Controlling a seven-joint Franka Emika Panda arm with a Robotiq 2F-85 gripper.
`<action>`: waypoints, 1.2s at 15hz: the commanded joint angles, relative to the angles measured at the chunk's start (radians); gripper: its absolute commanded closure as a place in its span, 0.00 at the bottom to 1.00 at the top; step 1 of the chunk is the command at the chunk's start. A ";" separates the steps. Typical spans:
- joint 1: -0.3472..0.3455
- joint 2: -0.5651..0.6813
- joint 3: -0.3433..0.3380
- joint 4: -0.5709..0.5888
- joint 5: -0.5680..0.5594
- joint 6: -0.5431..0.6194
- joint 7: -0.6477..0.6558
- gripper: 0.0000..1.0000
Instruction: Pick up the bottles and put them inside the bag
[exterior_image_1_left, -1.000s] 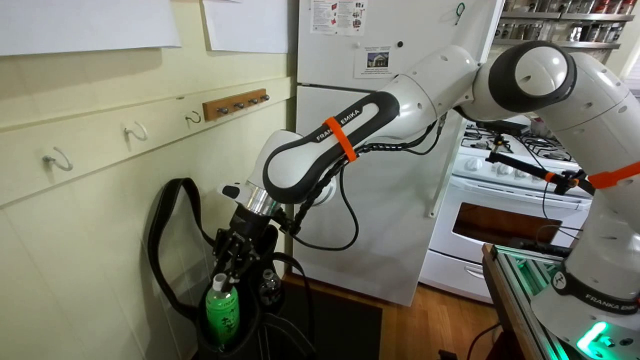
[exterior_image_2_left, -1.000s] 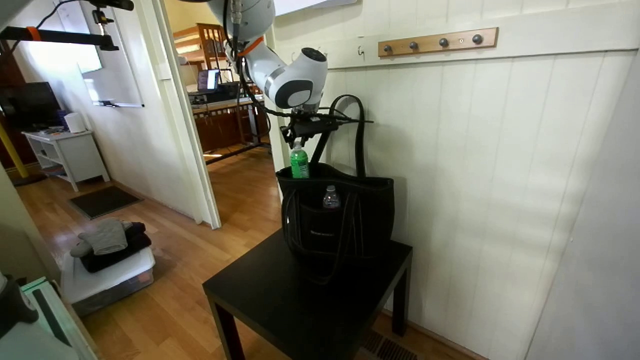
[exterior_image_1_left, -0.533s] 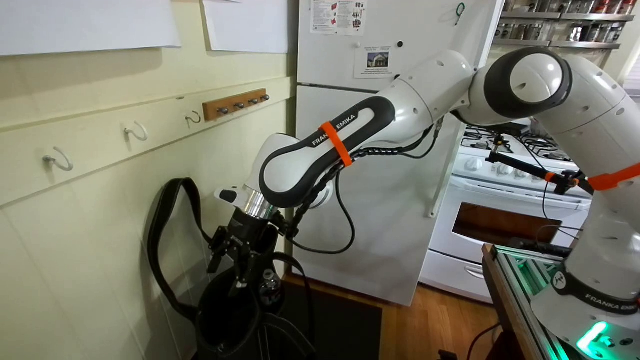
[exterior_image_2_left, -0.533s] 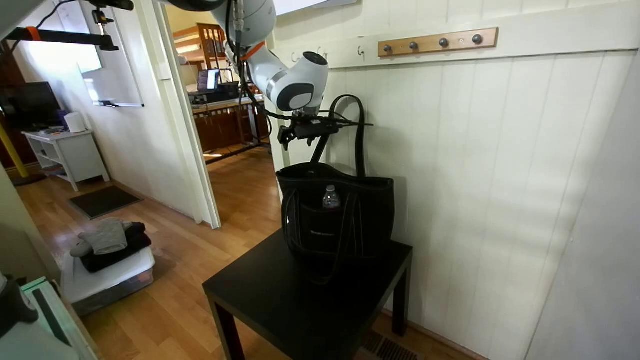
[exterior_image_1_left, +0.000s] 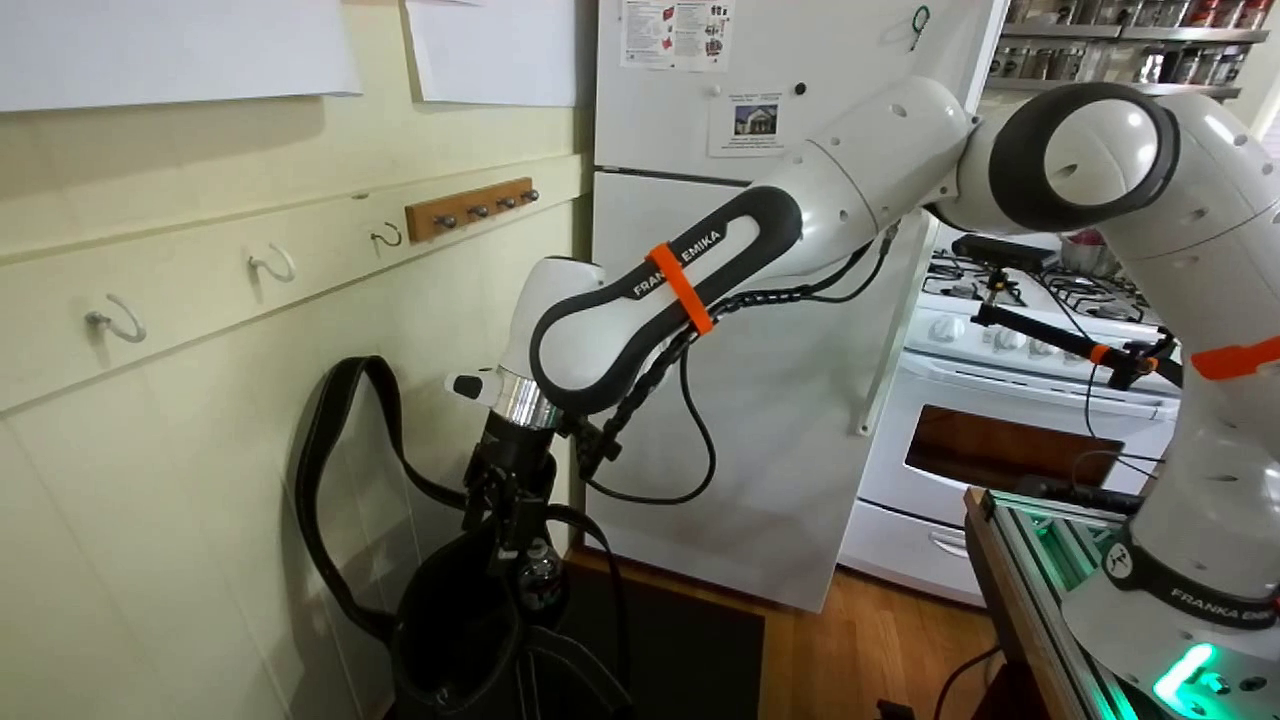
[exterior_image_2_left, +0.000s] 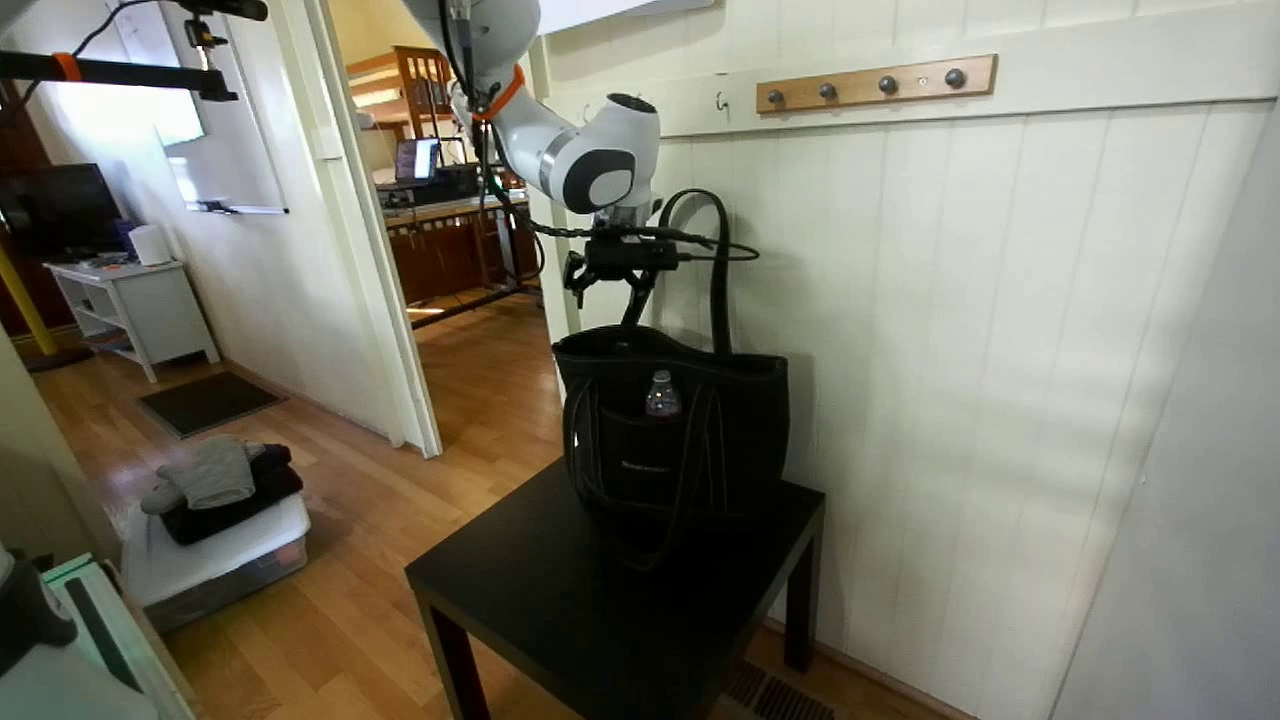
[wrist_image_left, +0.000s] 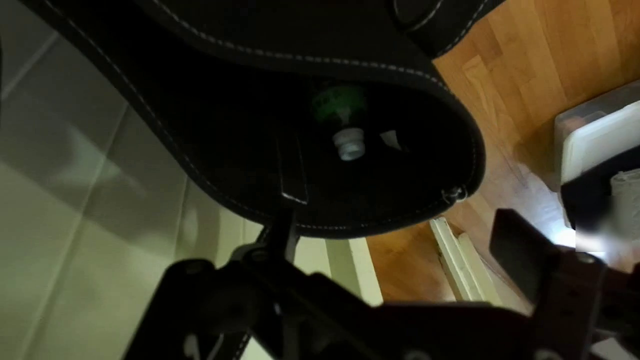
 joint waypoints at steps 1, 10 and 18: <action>0.043 -0.086 -0.088 -0.086 -0.045 -0.051 0.207 0.00; 0.046 -0.044 -0.146 -0.096 -0.110 -0.055 0.526 0.00; 0.050 0.019 -0.178 -0.097 -0.178 0.030 0.604 0.00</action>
